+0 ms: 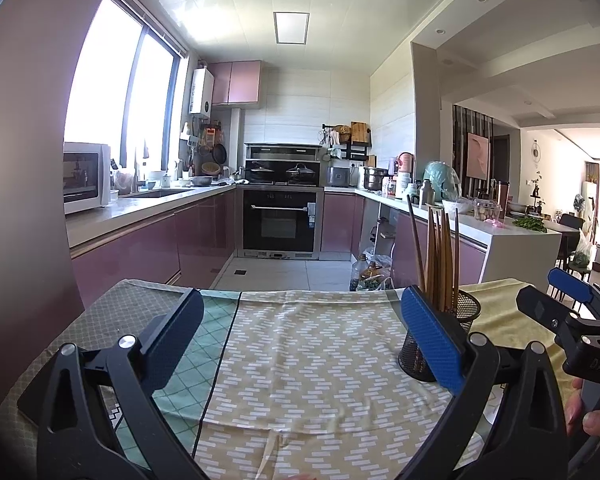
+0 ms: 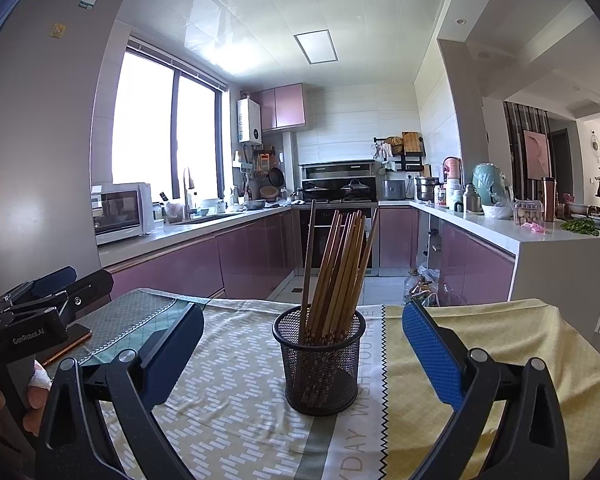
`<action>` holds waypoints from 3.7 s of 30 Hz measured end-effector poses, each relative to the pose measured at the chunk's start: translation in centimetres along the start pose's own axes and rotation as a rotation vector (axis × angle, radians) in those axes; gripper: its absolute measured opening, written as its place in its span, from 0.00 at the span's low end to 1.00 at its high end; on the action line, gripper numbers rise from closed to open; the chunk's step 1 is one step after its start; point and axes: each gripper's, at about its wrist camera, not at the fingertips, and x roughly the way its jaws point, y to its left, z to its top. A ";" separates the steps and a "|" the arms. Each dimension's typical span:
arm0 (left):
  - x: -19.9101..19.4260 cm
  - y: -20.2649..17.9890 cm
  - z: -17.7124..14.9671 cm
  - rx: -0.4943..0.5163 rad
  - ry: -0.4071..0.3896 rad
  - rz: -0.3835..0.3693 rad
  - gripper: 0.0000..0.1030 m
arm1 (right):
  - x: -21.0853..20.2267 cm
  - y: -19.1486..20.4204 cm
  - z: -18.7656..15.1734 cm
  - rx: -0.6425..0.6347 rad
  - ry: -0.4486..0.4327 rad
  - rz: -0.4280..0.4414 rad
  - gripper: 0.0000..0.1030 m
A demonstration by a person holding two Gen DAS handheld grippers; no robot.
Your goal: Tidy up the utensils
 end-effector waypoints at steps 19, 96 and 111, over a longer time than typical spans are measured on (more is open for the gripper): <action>-0.1 -0.1 0.5 0.012 -0.022 0.004 0.94 | 0.1 -0.1 0.1 0.001 -0.005 -0.003 0.93; -0.5 -0.6 0.1 0.021 -0.021 0.002 0.95 | 0.0 0.1 0.0 0.006 -0.012 -0.008 0.93; -0.5 -0.6 0.2 0.022 -0.021 0.003 0.94 | 0.0 0.2 0.0 0.007 -0.014 -0.008 0.93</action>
